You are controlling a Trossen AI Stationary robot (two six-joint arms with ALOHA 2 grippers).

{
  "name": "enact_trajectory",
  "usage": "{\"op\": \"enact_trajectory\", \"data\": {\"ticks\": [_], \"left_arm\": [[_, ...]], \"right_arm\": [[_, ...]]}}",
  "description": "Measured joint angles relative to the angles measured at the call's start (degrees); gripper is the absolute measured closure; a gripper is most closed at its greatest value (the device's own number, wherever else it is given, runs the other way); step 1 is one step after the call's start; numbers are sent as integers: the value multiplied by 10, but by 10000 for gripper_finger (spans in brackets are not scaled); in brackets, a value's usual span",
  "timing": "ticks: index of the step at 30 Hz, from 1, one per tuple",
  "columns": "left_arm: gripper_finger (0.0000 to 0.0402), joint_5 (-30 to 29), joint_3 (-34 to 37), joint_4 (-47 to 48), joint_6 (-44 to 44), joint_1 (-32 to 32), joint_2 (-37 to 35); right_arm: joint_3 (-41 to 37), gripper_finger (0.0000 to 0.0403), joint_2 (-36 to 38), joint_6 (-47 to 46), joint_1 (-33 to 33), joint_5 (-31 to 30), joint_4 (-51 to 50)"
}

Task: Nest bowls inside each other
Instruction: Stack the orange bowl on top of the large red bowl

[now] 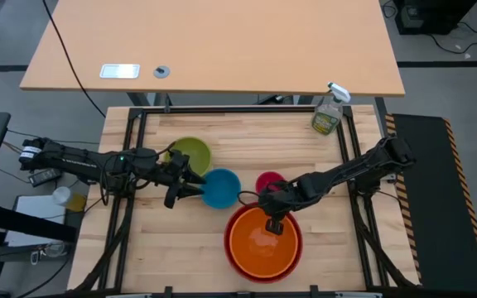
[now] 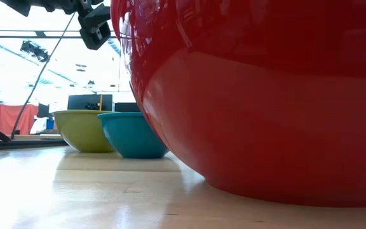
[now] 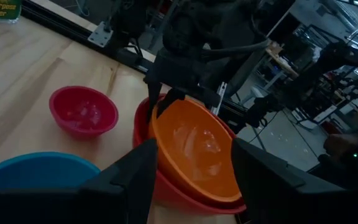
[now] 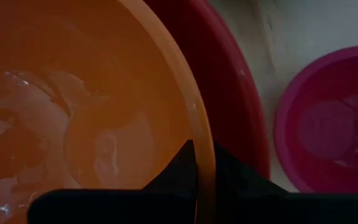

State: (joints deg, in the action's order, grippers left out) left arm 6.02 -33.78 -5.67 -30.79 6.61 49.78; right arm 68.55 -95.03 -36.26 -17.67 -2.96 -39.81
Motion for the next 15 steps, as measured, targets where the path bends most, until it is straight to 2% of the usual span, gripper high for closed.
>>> {"op": "enact_trajectory", "data": {"ticks": [7, 15], "left_arm": [[193, -24, 0, 8, -2, 0, 0], [193, -84, 0, 80, -15, 0, 0]], "right_arm": [[0, 366, -5, -4, 1, 13, -6], [0, 309, -5, -35, 3, 11, -9]]}}
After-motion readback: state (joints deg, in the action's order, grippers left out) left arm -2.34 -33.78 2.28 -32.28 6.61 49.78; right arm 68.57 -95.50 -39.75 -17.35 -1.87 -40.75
